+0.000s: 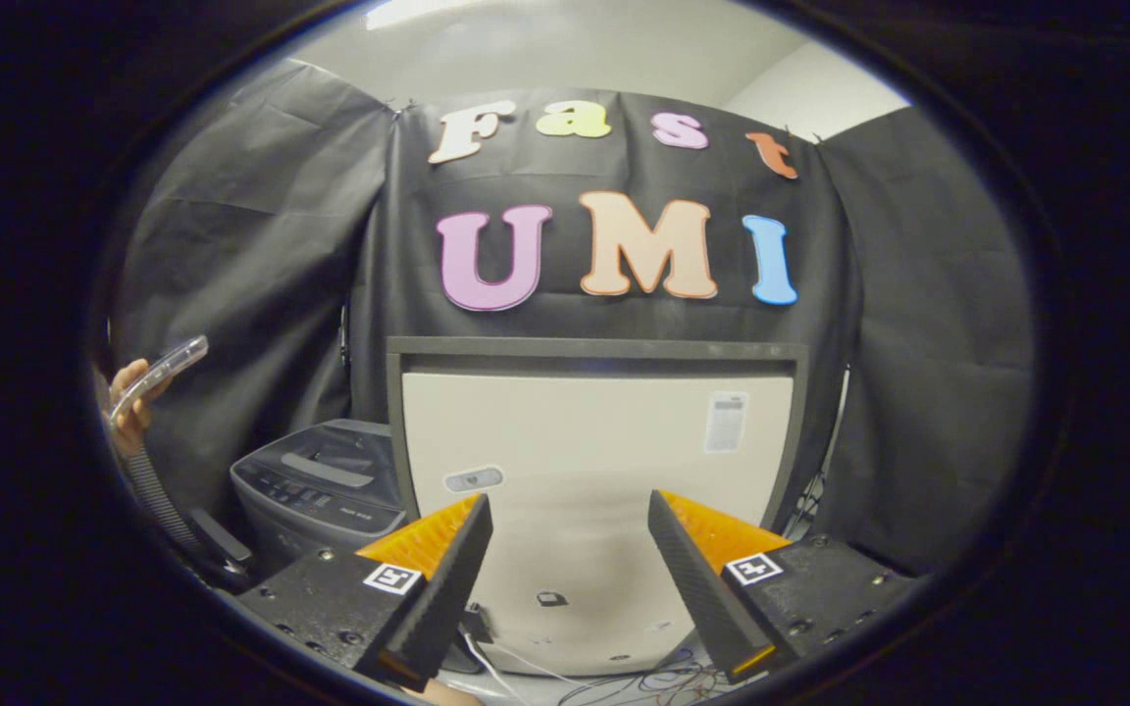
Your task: Put the clothes into the washing machine and then close the washing machine lid.
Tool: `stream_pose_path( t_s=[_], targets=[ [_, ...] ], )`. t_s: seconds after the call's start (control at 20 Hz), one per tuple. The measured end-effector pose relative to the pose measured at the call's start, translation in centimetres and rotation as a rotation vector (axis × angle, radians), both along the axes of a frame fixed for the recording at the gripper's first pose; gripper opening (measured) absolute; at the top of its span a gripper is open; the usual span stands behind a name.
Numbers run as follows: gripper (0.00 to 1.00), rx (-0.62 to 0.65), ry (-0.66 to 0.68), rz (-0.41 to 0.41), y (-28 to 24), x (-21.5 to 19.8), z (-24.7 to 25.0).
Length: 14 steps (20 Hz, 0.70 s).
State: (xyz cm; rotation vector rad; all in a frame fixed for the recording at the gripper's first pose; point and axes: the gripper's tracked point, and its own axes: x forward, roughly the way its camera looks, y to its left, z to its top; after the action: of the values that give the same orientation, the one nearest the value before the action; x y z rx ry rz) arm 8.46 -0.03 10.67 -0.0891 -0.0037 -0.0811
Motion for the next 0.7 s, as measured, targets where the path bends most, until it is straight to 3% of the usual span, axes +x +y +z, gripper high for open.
stream_pose_path(
  t_s=[0.35,0.7],
  targets=[
    [0.97,0.016,-0.053,0.104,4.3,1.2,2.3],
    [0.96,0.034,-0.021,0.121,4.3,0.5,1.0]
  ],
)
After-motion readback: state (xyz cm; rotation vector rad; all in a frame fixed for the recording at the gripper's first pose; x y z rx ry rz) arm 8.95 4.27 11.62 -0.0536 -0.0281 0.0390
